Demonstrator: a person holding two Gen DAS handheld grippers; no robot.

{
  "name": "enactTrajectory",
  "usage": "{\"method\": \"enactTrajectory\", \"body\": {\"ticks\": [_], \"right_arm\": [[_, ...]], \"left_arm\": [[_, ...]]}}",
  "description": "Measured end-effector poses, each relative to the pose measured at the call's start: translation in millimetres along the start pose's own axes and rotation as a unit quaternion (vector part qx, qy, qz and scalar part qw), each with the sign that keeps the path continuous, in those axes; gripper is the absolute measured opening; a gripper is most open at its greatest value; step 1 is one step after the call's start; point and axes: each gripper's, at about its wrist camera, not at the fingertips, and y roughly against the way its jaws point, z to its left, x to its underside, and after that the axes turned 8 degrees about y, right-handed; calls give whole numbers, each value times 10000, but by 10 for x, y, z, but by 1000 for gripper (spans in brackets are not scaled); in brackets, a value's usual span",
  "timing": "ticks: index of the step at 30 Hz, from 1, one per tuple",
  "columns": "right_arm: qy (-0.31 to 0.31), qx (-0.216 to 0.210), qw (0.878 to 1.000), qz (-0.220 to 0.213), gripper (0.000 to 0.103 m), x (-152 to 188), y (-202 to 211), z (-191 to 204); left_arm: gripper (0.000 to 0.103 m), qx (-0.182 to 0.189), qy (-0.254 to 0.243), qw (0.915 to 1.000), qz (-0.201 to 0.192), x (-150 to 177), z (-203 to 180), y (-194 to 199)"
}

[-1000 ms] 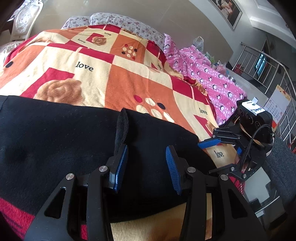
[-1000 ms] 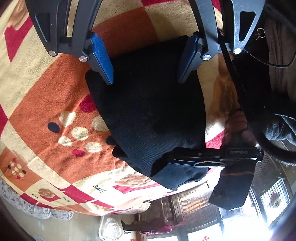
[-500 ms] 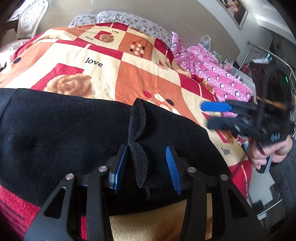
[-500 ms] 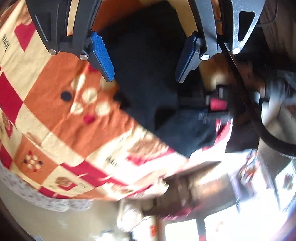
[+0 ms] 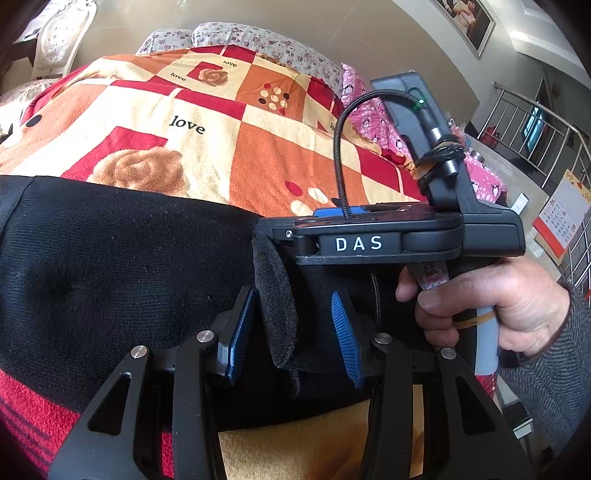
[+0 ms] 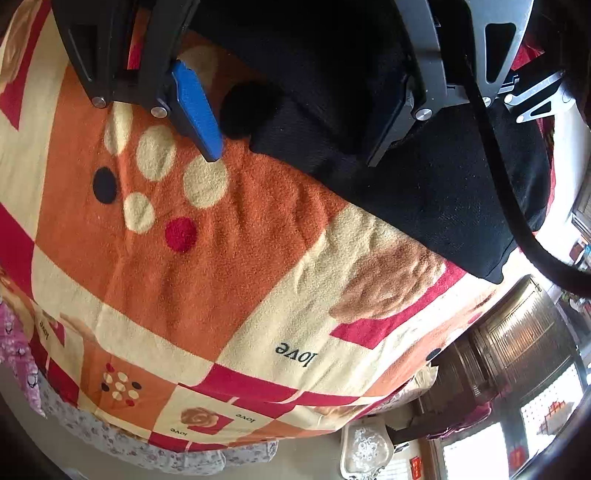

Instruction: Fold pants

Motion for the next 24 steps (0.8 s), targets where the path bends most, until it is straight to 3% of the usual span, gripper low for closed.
{"method": "enactTrajectory", "body": {"ticks": [2,3,5,7,10,13,17,20,24], "right_arm": [[16,100,9998,-174,72,13,92,7],[51,165,9993,-339,66,23,184,16],[84,285,9954,-908,66,90,499,27],[-2,357,9897,-1383,66,199,841,-39],[59,386,9862,-1606,66,431,1151,-106],[188,562,9846,-1645,66,728,1268,-118],[255,365,9883,-1460,66,1006,1178,-134],[358,347,9896,-1347,66,1018,1060,-106],[214,-70,9941,-1061,66,912,833,-133]], "left_arm": [[42,30,31,10000,5,-4,6,9],[42,68,70,10000,2,-11,17,20],[42,149,149,9998,-60,-33,33,66],[43,267,14,9983,-515,-36,-14,235],[43,922,-560,9890,-1009,39,-211,483],[43,1009,-928,9888,-594,106,-373,324],[40,244,-742,9969,134,92,-320,-54],[40,281,-648,9973,185,93,-306,-25],[40,235,-661,9974,186,142,-330,10]]}}
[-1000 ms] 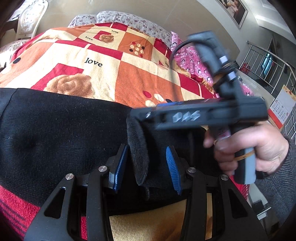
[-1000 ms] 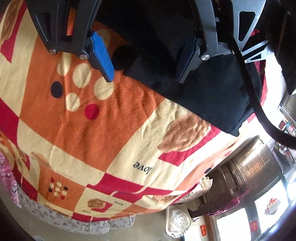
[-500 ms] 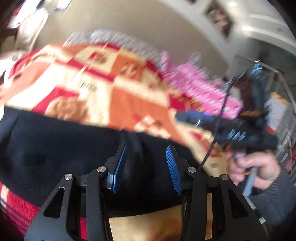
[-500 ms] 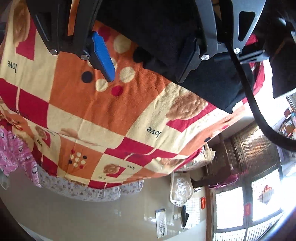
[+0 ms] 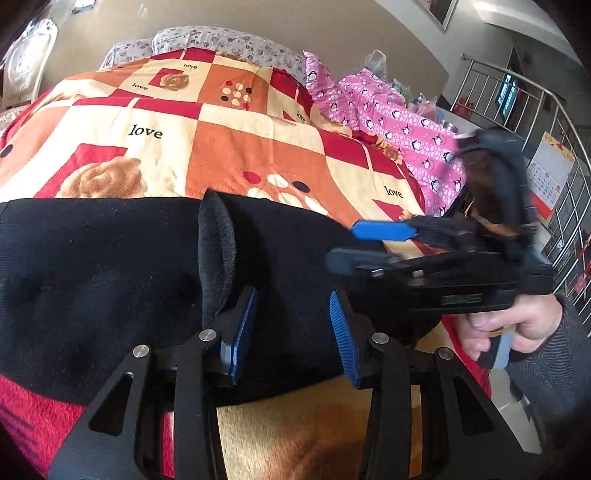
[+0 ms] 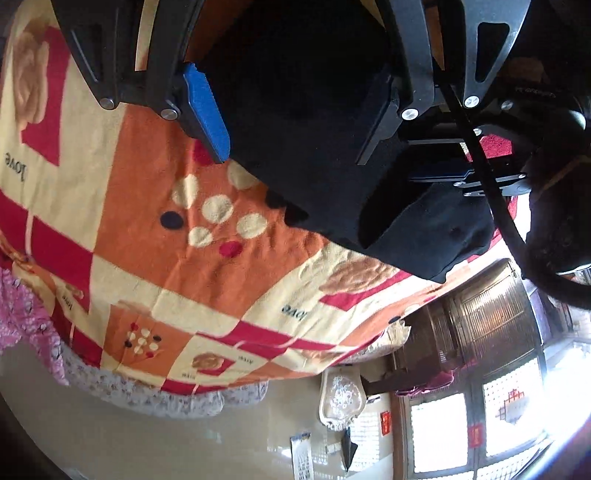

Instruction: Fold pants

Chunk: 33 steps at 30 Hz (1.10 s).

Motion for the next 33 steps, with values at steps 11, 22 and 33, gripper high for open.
{"method": "enactTrajectory", "body": {"ticks": [11,22,33], "right_arm": [[70,344,9990,-279,68,87,229,149],[-198,287,9982,-484,75,535,237,207],[-85,492,9976,-470,78,540,216,274]], "left_arm": [[41,-57,154,9990,-416,87,120,301],[41,-359,102,9967,-727,-66,54,400],[43,-337,167,9990,236,-371,29,-312]]}}
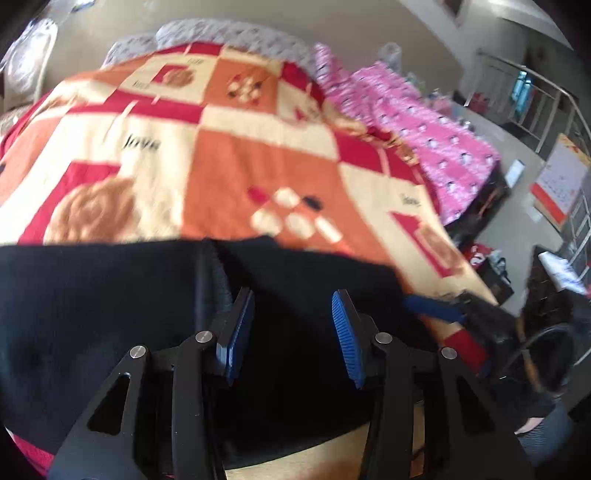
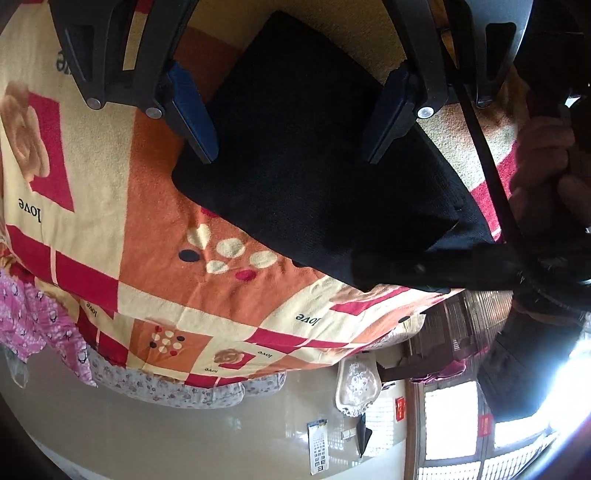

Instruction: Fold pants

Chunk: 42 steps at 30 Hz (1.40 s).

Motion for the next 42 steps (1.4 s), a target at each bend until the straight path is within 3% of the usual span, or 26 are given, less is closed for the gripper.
{"method": "enactTrajectory", "body": {"ticks": [5,8,11,18,28,38,42], "right_arm": [[16,12,10000,0,79,-3,-8,6],[-10,36,10000,6,81,-3,-14,1],[-115,152,9998,60,91,-3,-42,-24],[-622,-191,9977,166,96,37,-103,-182],[-721,-160,9970,227,98,32,-119,-194],[-30,667,9976,156,102,-45,-33,30],[9,704,9974,139,102,-34,-23,25]], "left_arm": [[43,296,234,9990,-231,123,183,90],[43,167,117,9991,-376,161,150,67],[44,-80,-125,9986,-499,207,75,65],[56,-76,-283,9982,-531,205,59,79],[66,287,-94,9974,-658,217,78,104],[68,331,-129,9967,-731,242,62,115],[68,307,-160,9969,-712,243,55,119]]}}
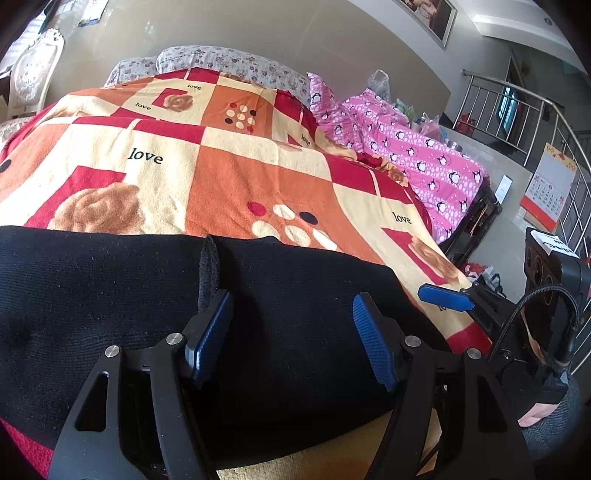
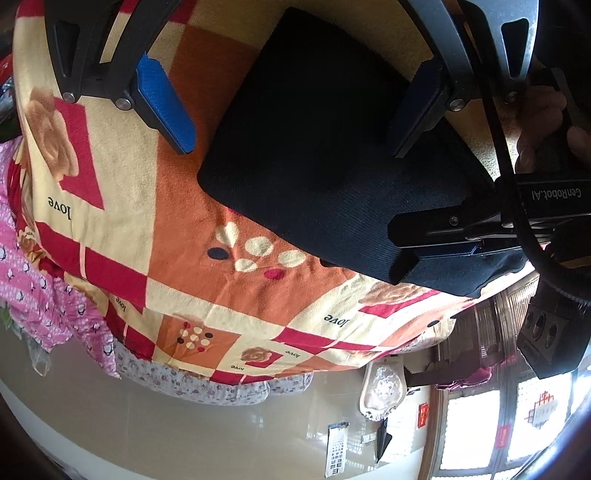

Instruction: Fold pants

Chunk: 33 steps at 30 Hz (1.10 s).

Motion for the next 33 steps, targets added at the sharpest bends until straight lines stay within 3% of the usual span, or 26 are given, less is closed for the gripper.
{"method": "enactTrajectory", "body": {"ticks": [15,17,19,22,25,30,33], "right_arm": [[-644,-465,9968,89,102,53,-85,-147],[-711,-456,9964,-17,96,68,-45,-173],[-906,-404,9948,-246,84,103,43,-247],[-1183,-571,9888,-708,84,149,189,-358],[-1166,-922,9852,-858,84,137,213,-370],[-746,-1296,9869,-600,84,29,78,-218],[-545,-1222,9906,-278,89,-2,-36,-125]], "left_arm": [[68,76,71,9999,-16,10,19,-9],[68,126,121,9998,-15,6,29,-5],[68,200,226,9995,11,-4,46,2],[68,289,354,9989,49,-30,89,15],[68,241,285,9993,61,-28,82,11],[68,220,249,9994,59,-18,80,10],[68,217,243,9995,60,-19,83,8]]}}
